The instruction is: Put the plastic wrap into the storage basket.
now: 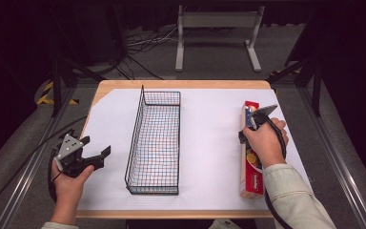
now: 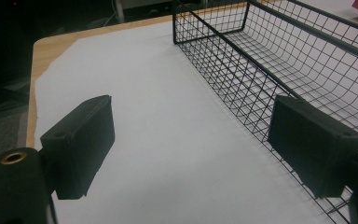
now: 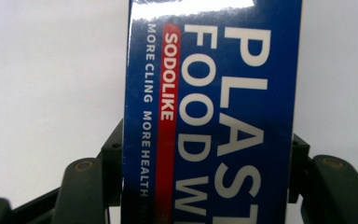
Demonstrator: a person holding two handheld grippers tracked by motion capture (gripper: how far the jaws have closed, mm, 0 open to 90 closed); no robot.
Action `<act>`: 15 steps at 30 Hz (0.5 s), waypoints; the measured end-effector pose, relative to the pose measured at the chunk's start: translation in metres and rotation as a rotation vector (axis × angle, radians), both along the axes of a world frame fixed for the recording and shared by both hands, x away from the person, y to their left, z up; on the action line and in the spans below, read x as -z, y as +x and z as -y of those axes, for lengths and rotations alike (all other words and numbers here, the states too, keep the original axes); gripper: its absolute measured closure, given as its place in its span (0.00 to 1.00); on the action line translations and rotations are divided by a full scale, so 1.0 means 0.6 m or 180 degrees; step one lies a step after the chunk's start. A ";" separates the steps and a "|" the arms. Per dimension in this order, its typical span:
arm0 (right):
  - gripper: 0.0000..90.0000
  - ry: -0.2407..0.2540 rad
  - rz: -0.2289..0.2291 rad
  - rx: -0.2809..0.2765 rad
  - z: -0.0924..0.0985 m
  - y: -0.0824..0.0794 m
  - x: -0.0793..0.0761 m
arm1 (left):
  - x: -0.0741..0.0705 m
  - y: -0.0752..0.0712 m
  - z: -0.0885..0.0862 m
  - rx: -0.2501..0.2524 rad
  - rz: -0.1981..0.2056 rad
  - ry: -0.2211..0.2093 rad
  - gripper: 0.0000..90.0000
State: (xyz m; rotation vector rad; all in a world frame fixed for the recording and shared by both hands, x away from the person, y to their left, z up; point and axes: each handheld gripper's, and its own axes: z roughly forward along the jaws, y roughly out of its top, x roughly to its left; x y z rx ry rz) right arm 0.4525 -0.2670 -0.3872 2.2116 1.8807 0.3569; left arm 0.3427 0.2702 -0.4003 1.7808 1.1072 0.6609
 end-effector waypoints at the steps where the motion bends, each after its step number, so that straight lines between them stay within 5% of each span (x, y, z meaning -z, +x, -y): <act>1: 0.44 0.0007 0.0002 0.0003 -0.002 0.000 -0.004 | 0.000 0.000 0.000 0.0000 0.0006 0.0007 0.17; 15: 0.44 0.0123 0.0111 -0.0168 -0.062 0.014 -0.063 | 0.000 -0.019 -0.016 -0.0065 0.0024 -0.0021 0.17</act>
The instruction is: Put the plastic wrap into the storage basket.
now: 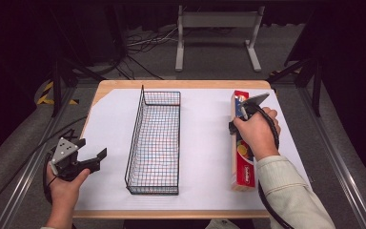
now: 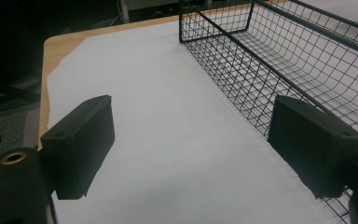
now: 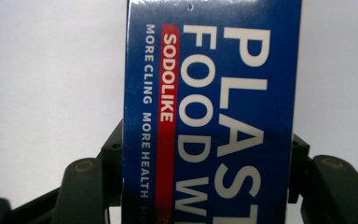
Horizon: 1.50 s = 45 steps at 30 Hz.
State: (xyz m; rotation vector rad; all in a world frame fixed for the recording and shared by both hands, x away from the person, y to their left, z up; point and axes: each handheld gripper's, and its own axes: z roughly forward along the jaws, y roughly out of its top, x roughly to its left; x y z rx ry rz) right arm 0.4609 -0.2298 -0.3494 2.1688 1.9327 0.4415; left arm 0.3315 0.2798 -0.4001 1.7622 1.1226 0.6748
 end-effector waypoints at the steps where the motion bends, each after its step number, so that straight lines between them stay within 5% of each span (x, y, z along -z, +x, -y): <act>1: 0.44 0.0011 0.0022 -0.0010 -0.008 0.002 -0.006 | 0.000 0.000 -0.002 -0.0005 0.0003 0.0001 0.17; 28: 0.44 0.0264 0.0206 -0.0434 -0.154 0.007 -0.079 | 0.003 0.008 0.004 0.0018 -0.0007 0.0012 0.17; 45: 0.44 0.0403 0.0230 -0.0692 -0.241 0.013 -0.093 | 0.005 0.009 0.002 0.0020 -0.0005 -0.0004 0.17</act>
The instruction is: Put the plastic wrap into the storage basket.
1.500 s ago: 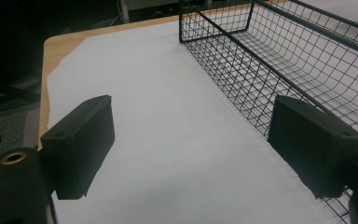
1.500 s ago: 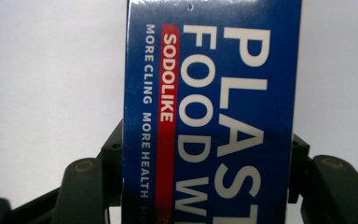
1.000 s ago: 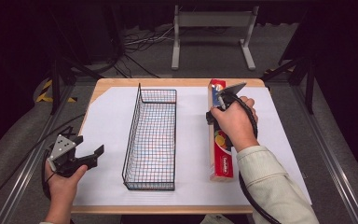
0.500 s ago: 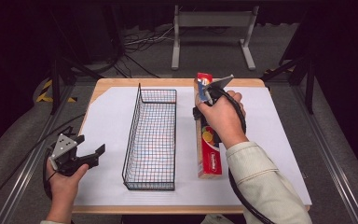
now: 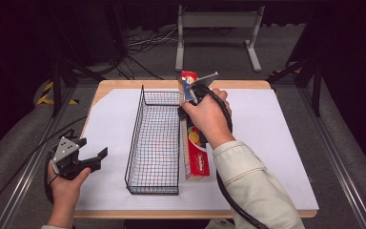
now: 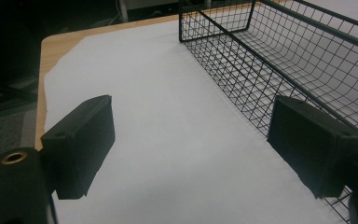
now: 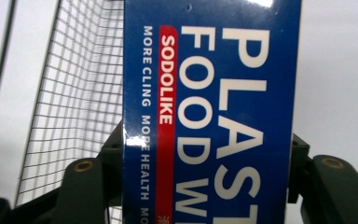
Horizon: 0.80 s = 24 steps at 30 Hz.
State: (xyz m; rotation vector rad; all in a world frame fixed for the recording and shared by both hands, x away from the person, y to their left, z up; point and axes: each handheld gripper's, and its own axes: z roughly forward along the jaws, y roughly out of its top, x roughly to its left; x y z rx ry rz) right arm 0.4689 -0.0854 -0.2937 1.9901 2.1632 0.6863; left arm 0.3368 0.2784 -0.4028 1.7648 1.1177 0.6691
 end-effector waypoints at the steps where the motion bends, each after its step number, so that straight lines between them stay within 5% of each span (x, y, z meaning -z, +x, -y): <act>1: 0.44 0.0022 -0.0009 -0.0007 -0.005 0.000 0.000 | 0.000 0.000 0.000 -0.0001 0.0002 -0.0002 0.17; 24: 0.44 0.0274 -0.0050 -0.0057 -0.082 0.007 0.011 | -0.001 0.008 0.004 0.0024 0.0010 -0.0073 0.17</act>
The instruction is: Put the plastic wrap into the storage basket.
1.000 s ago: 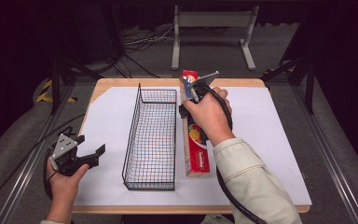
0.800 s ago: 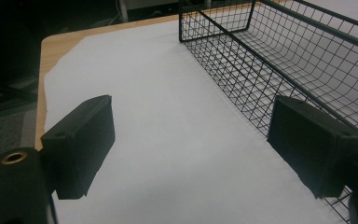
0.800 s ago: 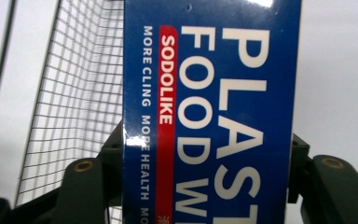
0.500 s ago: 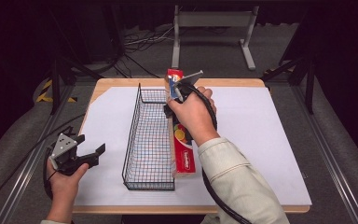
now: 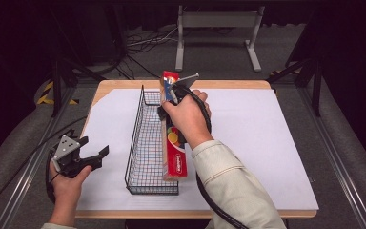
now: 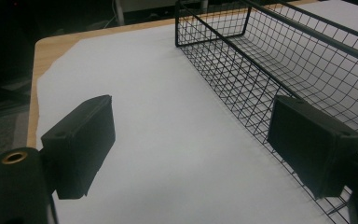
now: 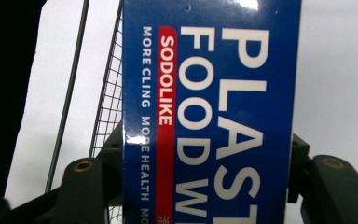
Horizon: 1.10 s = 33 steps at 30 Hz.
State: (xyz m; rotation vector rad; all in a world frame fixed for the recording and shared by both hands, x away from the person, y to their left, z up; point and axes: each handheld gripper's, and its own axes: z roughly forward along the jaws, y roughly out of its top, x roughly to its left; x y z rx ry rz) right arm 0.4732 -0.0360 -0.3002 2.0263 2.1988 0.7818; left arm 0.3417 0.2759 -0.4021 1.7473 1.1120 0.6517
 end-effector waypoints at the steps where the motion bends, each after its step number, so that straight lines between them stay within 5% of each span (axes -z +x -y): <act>1: 0.44 -0.0005 0.0007 0.0008 -0.003 0.001 0.001 | 0.000 0.000 0.000 0.0001 0.0000 0.0000 0.17; 19: 0.44 0.0061 -0.0013 -0.0030 -0.037 0.006 -0.001 | -0.001 -0.002 -0.005 -0.0027 0.0007 -0.0021 0.17; 33: 0.44 -0.0048 0.0223 -0.0011 -0.058 0.012 0.025 | 0.000 -0.002 -0.006 -0.0035 0.0002 -0.0021 0.17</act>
